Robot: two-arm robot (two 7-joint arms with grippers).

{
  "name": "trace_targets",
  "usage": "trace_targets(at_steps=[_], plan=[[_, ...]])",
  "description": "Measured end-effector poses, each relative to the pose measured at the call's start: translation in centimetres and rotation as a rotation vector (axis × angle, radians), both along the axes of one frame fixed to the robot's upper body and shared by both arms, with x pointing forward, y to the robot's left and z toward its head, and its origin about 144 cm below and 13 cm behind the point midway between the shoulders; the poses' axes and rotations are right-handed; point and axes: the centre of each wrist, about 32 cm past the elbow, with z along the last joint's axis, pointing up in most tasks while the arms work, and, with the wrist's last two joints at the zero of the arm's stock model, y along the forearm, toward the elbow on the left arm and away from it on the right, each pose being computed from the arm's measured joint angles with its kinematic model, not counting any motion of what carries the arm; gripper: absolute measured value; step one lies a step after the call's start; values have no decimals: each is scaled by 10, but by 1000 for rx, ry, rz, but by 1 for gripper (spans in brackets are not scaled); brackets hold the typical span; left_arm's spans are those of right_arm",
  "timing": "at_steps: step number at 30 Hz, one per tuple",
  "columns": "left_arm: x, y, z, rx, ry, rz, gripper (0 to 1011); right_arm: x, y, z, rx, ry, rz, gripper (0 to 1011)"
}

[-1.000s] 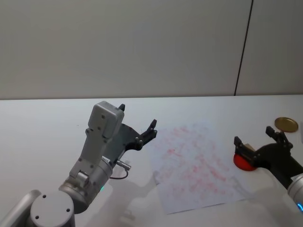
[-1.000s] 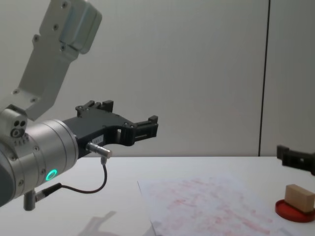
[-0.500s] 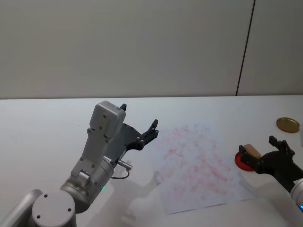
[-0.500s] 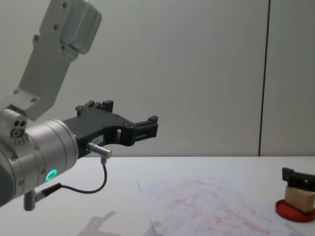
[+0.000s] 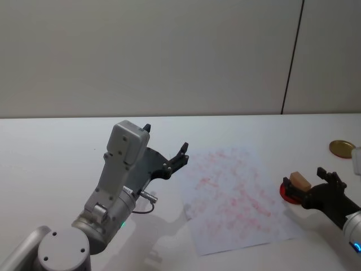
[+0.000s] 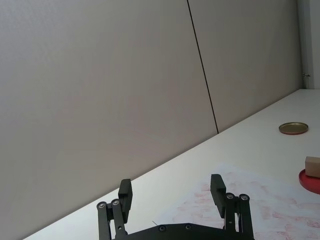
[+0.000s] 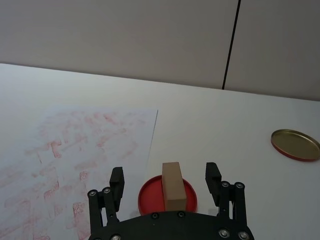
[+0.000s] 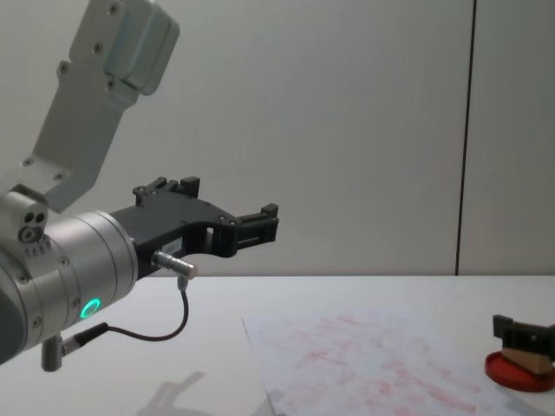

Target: Use the one hand to pick up the stamp and affix it onto the A4 paper.

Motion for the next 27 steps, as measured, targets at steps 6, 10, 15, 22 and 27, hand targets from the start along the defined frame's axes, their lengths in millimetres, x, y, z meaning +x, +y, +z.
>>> trace_targets(at_steps=[6, 10, 15, 22, 27], plan=[[0, 0, 0, 0, 0, 0, 993, 5, -2, -4, 5, 22, 1, 1001], [0, 0, 0, 0, 0, 0, 993, 8, -3, -7, 6, 35, 0, 976], [0, 0, 0, 0, 0, 0, 993, 11, -4, -10, 7, 48, 0, 857], [0, 0, 0, 0, 0, 0, 993, 13, -6, -13, 6, 60, 3, 656], [0, 0, 0, 0, 0, 0, 993, 14, -6, -15, 7, 59, 5, 480]])
